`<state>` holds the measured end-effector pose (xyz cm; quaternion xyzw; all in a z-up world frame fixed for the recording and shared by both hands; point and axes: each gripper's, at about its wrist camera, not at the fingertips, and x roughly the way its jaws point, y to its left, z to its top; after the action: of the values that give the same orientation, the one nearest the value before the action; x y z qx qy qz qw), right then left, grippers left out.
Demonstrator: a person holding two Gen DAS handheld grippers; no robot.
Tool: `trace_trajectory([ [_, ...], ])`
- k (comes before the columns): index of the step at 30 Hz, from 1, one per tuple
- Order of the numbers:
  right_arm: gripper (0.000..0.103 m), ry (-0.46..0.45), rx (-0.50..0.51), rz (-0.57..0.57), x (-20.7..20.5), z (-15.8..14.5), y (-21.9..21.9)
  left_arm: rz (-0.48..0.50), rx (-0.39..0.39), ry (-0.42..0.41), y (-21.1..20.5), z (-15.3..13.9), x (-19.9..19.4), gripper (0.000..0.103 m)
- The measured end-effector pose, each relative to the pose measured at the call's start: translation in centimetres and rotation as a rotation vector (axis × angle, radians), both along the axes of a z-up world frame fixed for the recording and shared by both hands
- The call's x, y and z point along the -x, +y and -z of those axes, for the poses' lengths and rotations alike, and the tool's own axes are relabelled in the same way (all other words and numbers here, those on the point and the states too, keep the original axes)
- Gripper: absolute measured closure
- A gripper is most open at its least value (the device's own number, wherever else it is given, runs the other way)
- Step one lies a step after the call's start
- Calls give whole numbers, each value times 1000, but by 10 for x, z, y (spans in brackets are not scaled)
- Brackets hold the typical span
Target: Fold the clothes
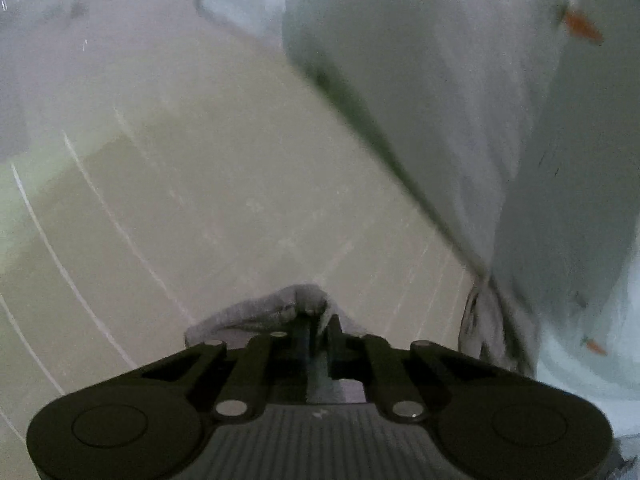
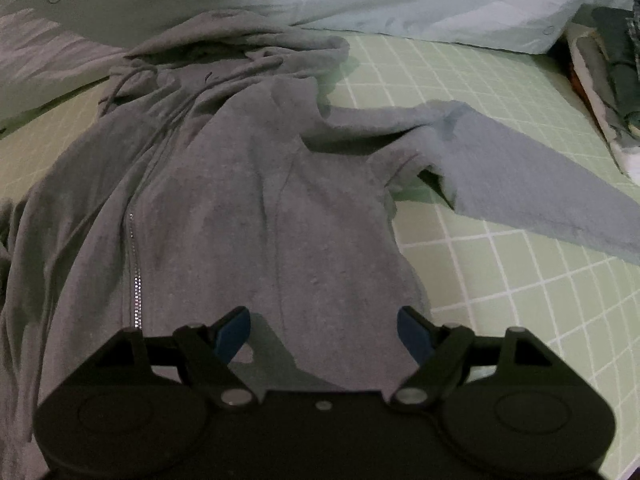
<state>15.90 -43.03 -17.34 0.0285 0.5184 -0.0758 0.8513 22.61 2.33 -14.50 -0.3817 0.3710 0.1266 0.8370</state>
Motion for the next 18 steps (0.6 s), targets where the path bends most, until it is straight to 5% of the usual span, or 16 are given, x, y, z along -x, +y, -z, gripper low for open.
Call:
trace_trajectory([
  [5,22,4,9,-2,1,1,5,-121,-273,-154,43,-58,40,101],
  [8,22,9,15,-28,-1,3,12,-190,-391,-180,60,-75,63,100],
  [11,22,16,23,-52,-2,5,19,-239,-432,-95,72,-61,76,98],
  [14,22,25,31,-77,-3,7,26,-251,-409,67,79,-31,80,83],
  [18,22,29,54,-93,-1,7,31,-296,-352,119,82,-11,93,64],
])
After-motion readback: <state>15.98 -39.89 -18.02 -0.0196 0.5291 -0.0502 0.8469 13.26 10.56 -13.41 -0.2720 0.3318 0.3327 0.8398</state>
